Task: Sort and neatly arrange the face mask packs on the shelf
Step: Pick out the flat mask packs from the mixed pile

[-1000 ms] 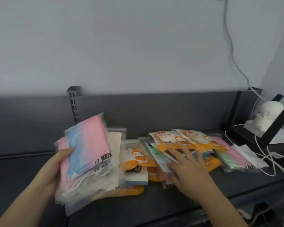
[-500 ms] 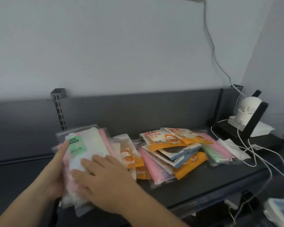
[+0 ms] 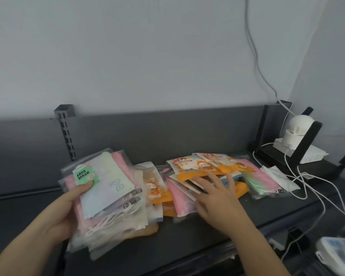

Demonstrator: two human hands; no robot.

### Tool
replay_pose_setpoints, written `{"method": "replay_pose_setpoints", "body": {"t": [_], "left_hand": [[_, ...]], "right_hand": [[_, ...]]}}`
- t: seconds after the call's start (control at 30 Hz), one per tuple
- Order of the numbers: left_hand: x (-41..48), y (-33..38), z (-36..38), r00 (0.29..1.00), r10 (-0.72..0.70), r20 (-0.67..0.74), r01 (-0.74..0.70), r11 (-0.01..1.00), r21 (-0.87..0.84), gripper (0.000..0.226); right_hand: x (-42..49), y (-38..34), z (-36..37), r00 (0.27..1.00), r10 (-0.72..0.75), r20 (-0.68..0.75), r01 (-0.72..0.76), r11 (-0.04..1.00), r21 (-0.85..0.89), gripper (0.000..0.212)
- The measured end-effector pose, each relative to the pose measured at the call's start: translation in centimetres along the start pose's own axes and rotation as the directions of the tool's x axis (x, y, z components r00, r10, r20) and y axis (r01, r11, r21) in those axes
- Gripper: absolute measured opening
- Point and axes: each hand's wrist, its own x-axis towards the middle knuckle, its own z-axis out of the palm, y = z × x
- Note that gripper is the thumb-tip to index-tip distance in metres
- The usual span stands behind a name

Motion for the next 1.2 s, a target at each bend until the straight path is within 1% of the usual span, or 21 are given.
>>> {"method": "replay_pose_setpoints", "body": {"t": [0.07, 0.17, 0.23, 0.3, 0.33, 0.37, 0.43, 0.47, 0.53, 0.6, 0.63, 0.67, 0.73, 0.77, 0.8, 0.83, 0.87, 1.0, 1.1, 1.13, 1.2], "left_hand": [[0.0, 0.1, 0.2, 1.0, 0.013, 0.017, -0.014, 1.0, 0.02, 0.038], [-0.2, 0.1, 0.5, 0.999, 0.029, 0.03, -0.03, 0.998, 0.048, 0.04], [-0.4, 0.2, 0.6, 0.999, 0.028, 0.02, -0.029, 0.998, 0.05, 0.042], [-0.6, 0.2, 0.5, 0.999, 0.031, 0.009, -0.031, 0.998, 0.058, 0.049], [-0.7, 0.2, 0.5, 0.999, 0.036, 0.01, -0.036, 0.997, 0.068, 0.05], [-0.8, 0.2, 0.4, 0.999, 0.042, 0.014, -0.043, 0.996, 0.078, 0.05], [-1.0, 0.3, 0.3, 0.999, 0.042, 0.021, -0.044, 0.995, 0.09, 0.049], [-1.1, 0.4, 0.4, 0.999, 0.043, 0.024, -0.046, 0.994, 0.098, 0.05], [-1.3, 0.5, 0.6, 0.998, 0.054, 0.034, -0.057, 0.991, 0.121, 0.052], [-1.2, 0.5, 1.1, 0.998, 0.056, 0.043, -0.061, 0.989, 0.137, 0.051], [-1.3, 0.4, 1.5, 0.997, 0.062, 0.044, -0.067, 0.989, 0.131, 0.05], [-1.3, 0.4, 1.7, 0.996, 0.069, 0.049, -0.075, 0.989, 0.125, 0.048], [-1.2, 0.3, 2.3, 0.996, 0.06, 0.065, -0.067, 0.991, 0.112, 0.061], [-1.2, 0.2, 2.5, 0.997, 0.049, 0.058, -0.054, 0.995, 0.083, 0.074], [-1.0, 0.2, 2.5, 0.997, 0.038, 0.063, -0.041, 0.998, 0.052, 0.084], [-0.8, 0.1, 2.4, 0.998, 0.023, 0.056, -0.025, 0.999, 0.031, 0.088], [-0.6, 0.0, 2.3, 0.999, 0.006, 0.047, -0.007, 1.0, 0.022, 0.091], [0.0, -0.5, 1.3, 0.997, -0.034, 0.07, 0.036, 0.999, -0.033, 0.101], [0.1, -0.6, 1.6, 0.996, -0.027, 0.08, 0.023, 0.998, 0.055, 0.063], [0.3, -0.7, 1.6, 0.994, -0.033, 0.104, 0.025, 0.997, 0.075, 0.056], [0.7, -1.1, 1.7, 0.992, -0.043, 0.121, 0.029, 0.993, 0.118, 0.047]], "right_hand": [[0.6, 0.1, -0.3, 0.993, -0.023, -0.117, 0.026, 0.999, 0.024, 0.014], [1.3, -0.2, -0.1, 0.99, -0.074, 0.122, 0.072, 0.997, 0.022, 0.052], [1.2, -0.8, 0.6, 0.973, -0.082, 0.214, 0.091, 0.995, -0.032, 0.05], [1.1, -0.9, 1.4, 0.983, -0.124, 0.136, 0.133, 0.99, -0.054, 0.028], [1.0, -0.7, 1.7, 0.989, -0.129, 0.067, 0.134, 0.988, -0.079, 0.028], [0.9, -0.4, 1.9, 0.991, -0.115, -0.068, 0.112, 0.993, -0.044, 0.029], [1.1, 0.0, 1.7, 0.893, 0.016, -0.449, 0.104, 0.965, 0.242, 0.023], [1.3, -0.2, 0.8, 0.814, 0.174, -0.555, 0.115, 0.887, 0.447, 0.017], [2.1, -0.9, -1.4, 0.656, 0.489, -0.575, 0.173, 0.644, 0.745, 0.011], [2.8, -2.0, -3.9, 0.607, 0.605, -0.515, 0.274, 0.449, 0.85, 0.015], [2.9, -2.8, -5.0, 0.609, 0.566, -0.556, 0.334, 0.453, 0.827, 0.016], [2.9, -3.9, -5.8, 0.627, 0.452, -0.635, 0.386, 0.527, 0.757, 0.018], [3.2, -6.7, -5.9, 0.748, 0.058, -0.661, 0.444, 0.697, 0.563, 0.021], [3.4, -8.3, -5.3, 0.812, -0.171, -0.558, 0.454, 0.786, 0.419, 0.021], [3.6, -9.6, -4.5, 0.83, -0.35, -0.434, 0.49, 0.829, 0.269, 0.022], [3.6, -10.6, -3.5, 0.821, -0.451, -0.35, 0.534, 0.824, 0.19, 0.025], [3.5, -10.9, -2.8, 0.829, -0.472, -0.299, 0.541, 0.812, 0.218, 0.029], [2.3, -7.1, -4.3, 0.947, -0.292, -0.136, 0.316, 0.77, 0.555, 0.045], [1.0, 0.8, -3.7, 0.992, 0.07, -0.106, 0.001, 0.831, 0.557, 0.051], [0.4, 4.2, -2.8, 0.969, 0.235, -0.074, -0.169, 0.853, 0.493, 0.057], [-1.2, 9.8, -0.6, 0.844, 0.524, 0.111, -0.533, 0.803, 0.267, 0.073]]}}
